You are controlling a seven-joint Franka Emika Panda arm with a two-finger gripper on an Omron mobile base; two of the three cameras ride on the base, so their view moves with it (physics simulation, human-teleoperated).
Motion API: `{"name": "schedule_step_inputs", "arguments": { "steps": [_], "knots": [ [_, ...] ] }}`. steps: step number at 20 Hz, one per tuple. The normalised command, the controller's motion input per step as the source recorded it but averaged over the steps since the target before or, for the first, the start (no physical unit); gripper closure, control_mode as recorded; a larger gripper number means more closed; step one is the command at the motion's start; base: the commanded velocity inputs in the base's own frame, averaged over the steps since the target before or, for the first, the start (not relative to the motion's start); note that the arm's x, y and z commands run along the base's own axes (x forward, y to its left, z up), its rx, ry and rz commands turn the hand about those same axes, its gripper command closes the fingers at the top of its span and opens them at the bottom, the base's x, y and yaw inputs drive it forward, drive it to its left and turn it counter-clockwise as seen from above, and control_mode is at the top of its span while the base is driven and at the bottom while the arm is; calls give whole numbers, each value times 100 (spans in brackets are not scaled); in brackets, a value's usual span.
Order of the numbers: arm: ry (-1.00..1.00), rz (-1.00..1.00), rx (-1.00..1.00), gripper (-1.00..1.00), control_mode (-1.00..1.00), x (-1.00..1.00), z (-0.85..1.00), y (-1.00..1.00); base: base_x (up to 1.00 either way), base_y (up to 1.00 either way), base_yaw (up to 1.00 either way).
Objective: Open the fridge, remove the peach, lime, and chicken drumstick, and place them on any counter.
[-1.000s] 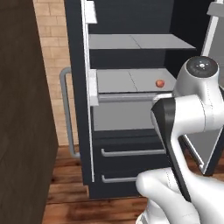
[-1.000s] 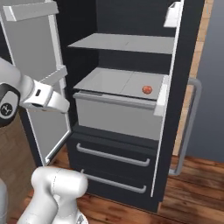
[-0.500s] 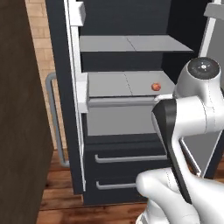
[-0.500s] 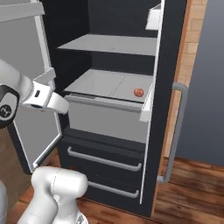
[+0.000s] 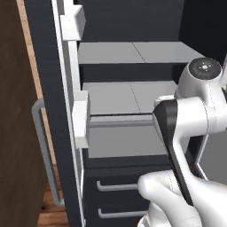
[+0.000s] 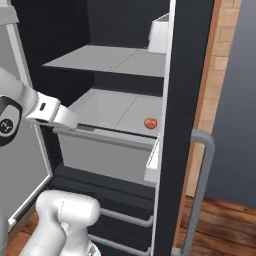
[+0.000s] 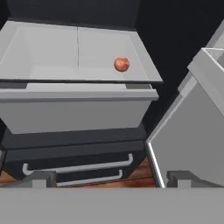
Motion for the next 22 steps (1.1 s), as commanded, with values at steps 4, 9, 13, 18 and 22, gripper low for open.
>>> {"name": "schedule_step_inputs", "arguments": {
  "steps": [4, 9, 13, 18, 22],
  "knots": [
    [0, 0, 0, -100, 100, 0, 0, 0, 71, -6, 0],
    [0, 0, 0, -100, 100, 0, 0, 0, 44, 0, -7],
    [0, 0, 0, -100, 100, 0, 0, 0, 32, 0, -29],
    [0, 0, 0, -100, 100, 0, 0, 0, 66, 9, -30],
    [2, 0, 0, -100, -100, 5, -1, -2, 46, 5, -10]
  ]
}}
